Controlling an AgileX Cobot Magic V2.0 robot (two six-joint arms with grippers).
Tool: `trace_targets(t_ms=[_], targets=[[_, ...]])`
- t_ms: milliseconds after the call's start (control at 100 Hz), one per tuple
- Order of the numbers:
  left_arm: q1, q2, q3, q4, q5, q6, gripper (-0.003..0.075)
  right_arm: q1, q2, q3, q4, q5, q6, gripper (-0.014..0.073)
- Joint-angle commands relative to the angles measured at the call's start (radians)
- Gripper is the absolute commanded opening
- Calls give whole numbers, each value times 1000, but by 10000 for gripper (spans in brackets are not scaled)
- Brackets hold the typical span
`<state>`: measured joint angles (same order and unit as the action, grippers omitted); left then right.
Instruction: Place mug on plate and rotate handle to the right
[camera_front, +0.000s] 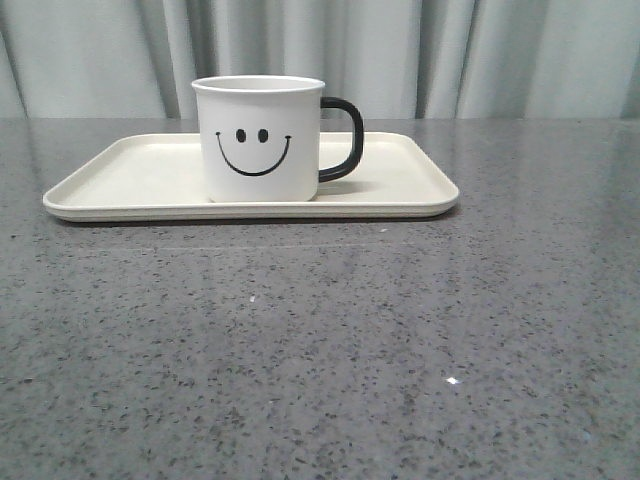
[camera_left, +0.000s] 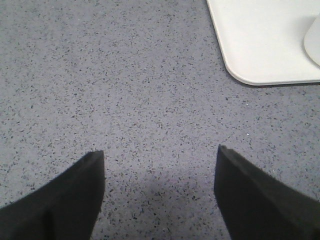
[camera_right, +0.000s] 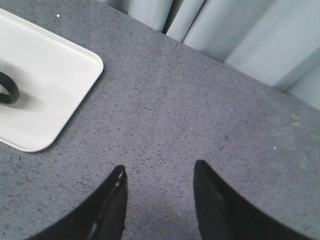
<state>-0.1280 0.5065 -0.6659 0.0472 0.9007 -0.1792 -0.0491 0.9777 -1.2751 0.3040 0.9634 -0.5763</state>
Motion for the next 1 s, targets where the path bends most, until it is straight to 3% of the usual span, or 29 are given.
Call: trace_targets(t_ms=[0,310,490,850,990], targets=[[3,6,-28,-5,-62,-9,463,-8,-81,76,54,-137,37,332],[3,6,-28,-5,-66,-9,463,-8,-359,464,84,-314,137,332],[3,6,-28,-5,-62,-9,463,-8,-501,609,83,-369,166,332],[3,6,-28,-5,-62,-9,456,-8,-554,653,78,-370,166,330],[3,6,-28,-5,-64,-9,388,-8,-554,653,78,-369,166,290]])
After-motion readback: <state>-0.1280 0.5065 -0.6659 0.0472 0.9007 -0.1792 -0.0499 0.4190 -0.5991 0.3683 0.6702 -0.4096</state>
